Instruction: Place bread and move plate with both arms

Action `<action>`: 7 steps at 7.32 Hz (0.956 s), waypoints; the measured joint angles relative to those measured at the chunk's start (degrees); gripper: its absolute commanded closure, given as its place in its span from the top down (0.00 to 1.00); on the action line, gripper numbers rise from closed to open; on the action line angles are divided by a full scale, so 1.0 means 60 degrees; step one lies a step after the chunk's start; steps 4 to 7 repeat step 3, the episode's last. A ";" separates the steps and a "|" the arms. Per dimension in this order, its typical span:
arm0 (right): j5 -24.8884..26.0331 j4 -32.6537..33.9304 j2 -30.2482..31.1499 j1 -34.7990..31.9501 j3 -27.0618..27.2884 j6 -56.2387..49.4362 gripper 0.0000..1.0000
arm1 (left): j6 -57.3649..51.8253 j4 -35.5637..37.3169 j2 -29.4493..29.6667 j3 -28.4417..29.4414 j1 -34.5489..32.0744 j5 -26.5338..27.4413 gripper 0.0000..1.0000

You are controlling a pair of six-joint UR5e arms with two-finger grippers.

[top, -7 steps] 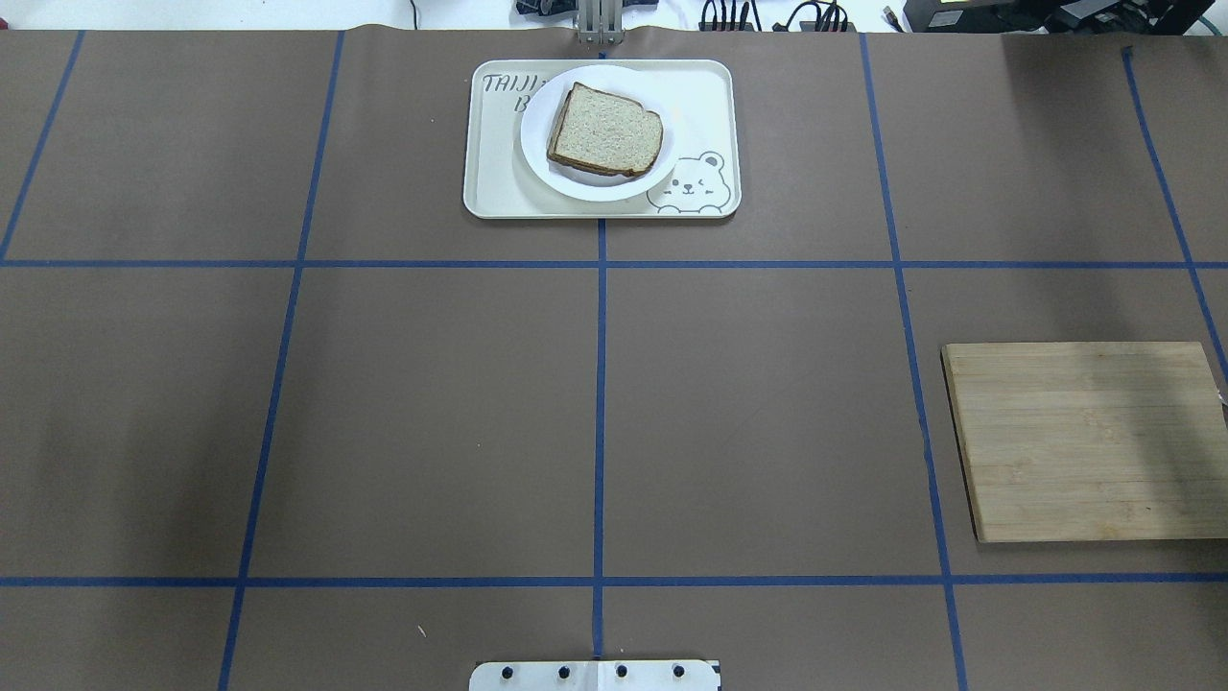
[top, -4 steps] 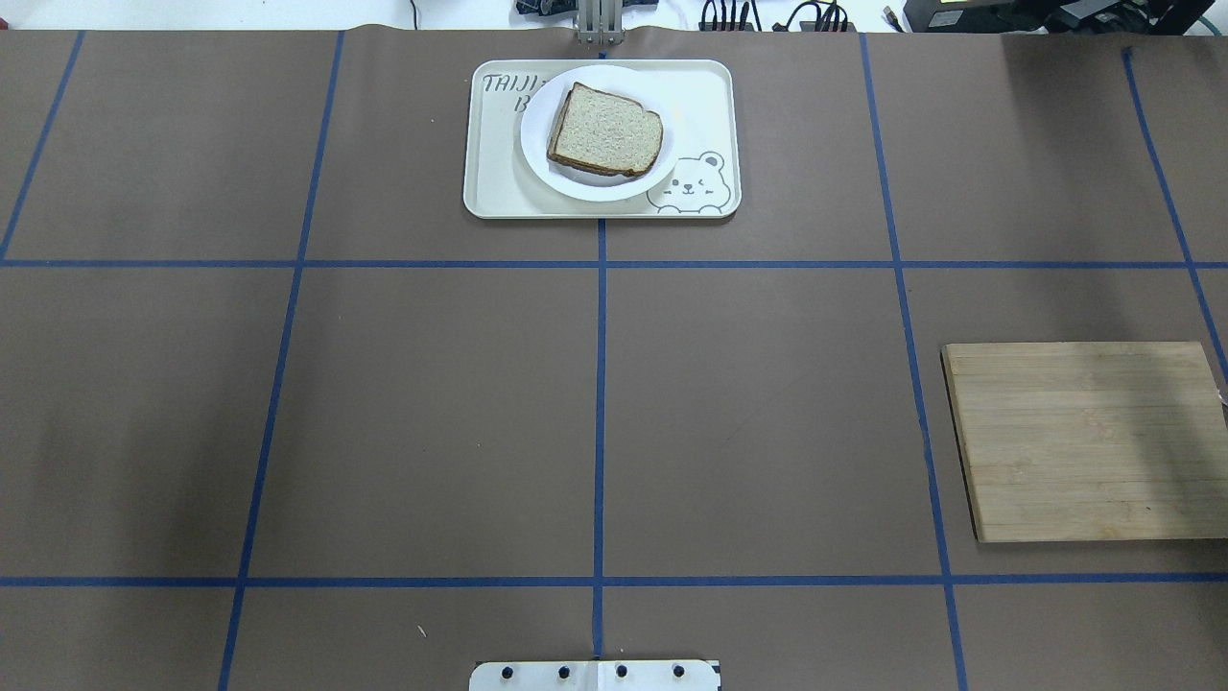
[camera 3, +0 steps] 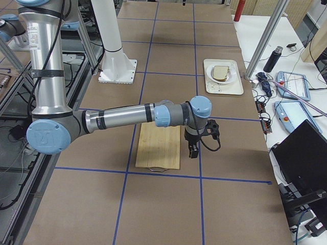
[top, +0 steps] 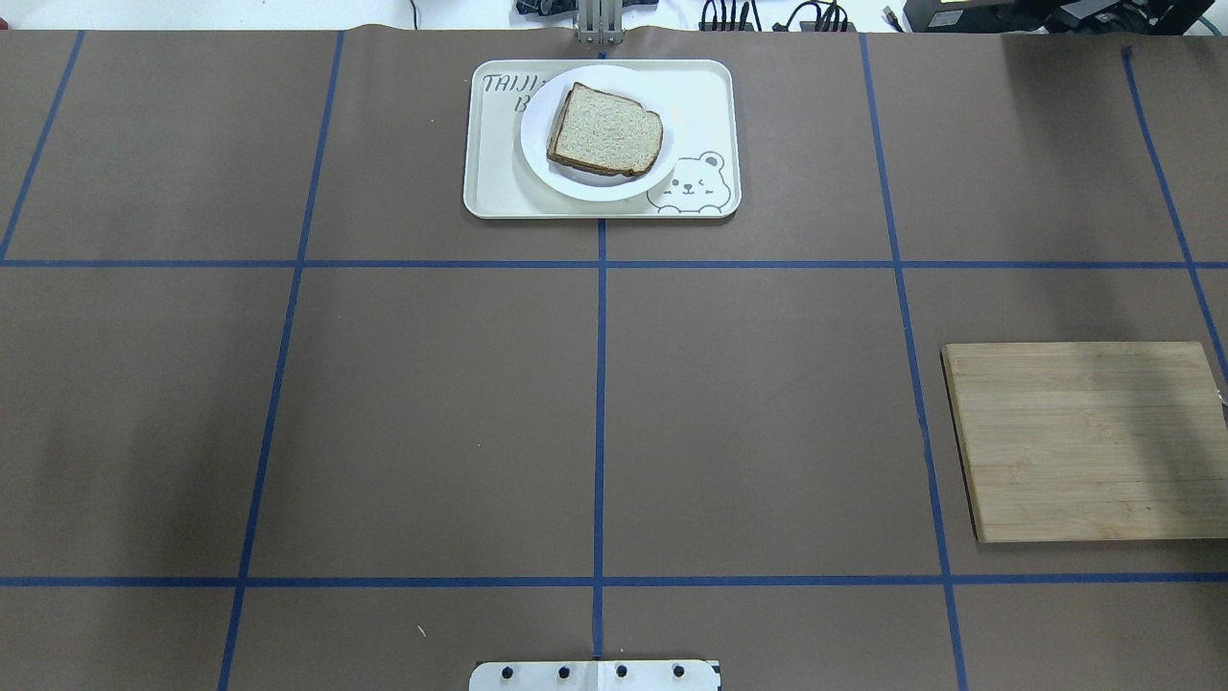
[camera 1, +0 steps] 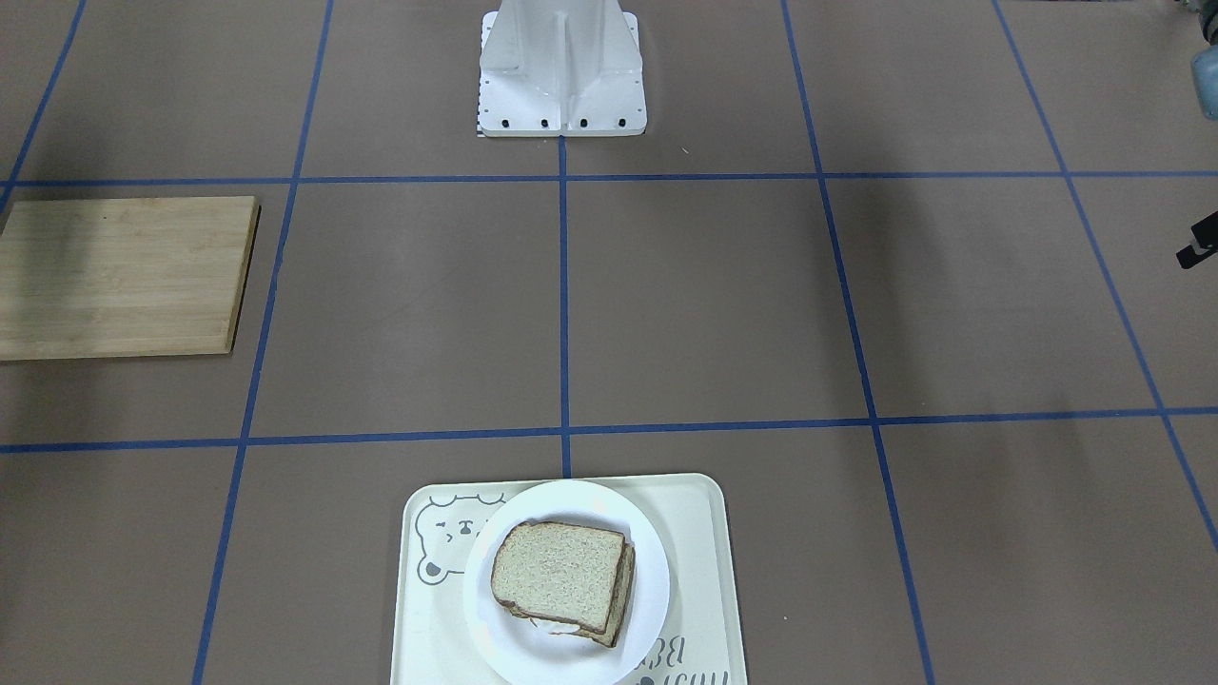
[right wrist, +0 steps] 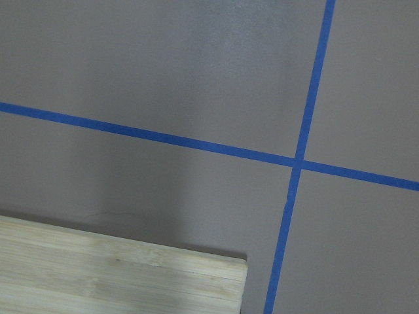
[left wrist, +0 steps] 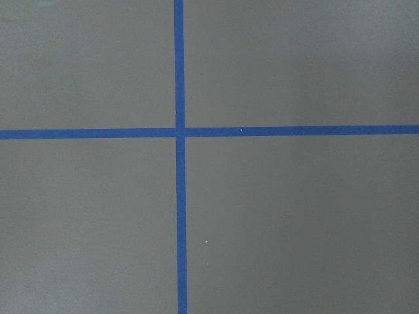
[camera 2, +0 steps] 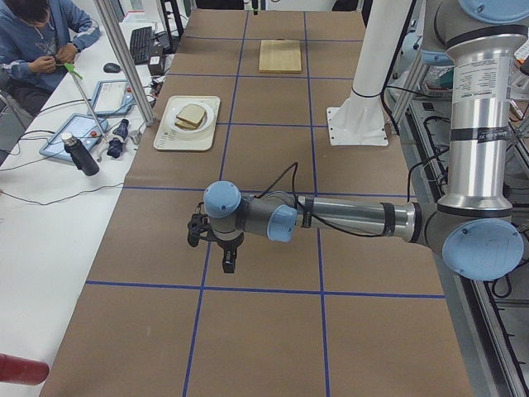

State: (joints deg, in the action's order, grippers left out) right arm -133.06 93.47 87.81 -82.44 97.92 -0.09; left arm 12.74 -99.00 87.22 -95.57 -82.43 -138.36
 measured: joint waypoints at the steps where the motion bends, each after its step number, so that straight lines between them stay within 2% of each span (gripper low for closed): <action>1: -0.0001 -0.0003 0.0000 0.0000 -0.0001 0.0005 1.00 | 0.0000 -0.0004 -0.0008 0.0004 -0.0001 -0.0041 0.98; 7: 0.0002 -0.0004 0.0000 0.0000 -0.0001 0.0037 1.00 | 0.0004 -0.0005 -0.0014 0.0018 -0.0001 -0.0056 0.98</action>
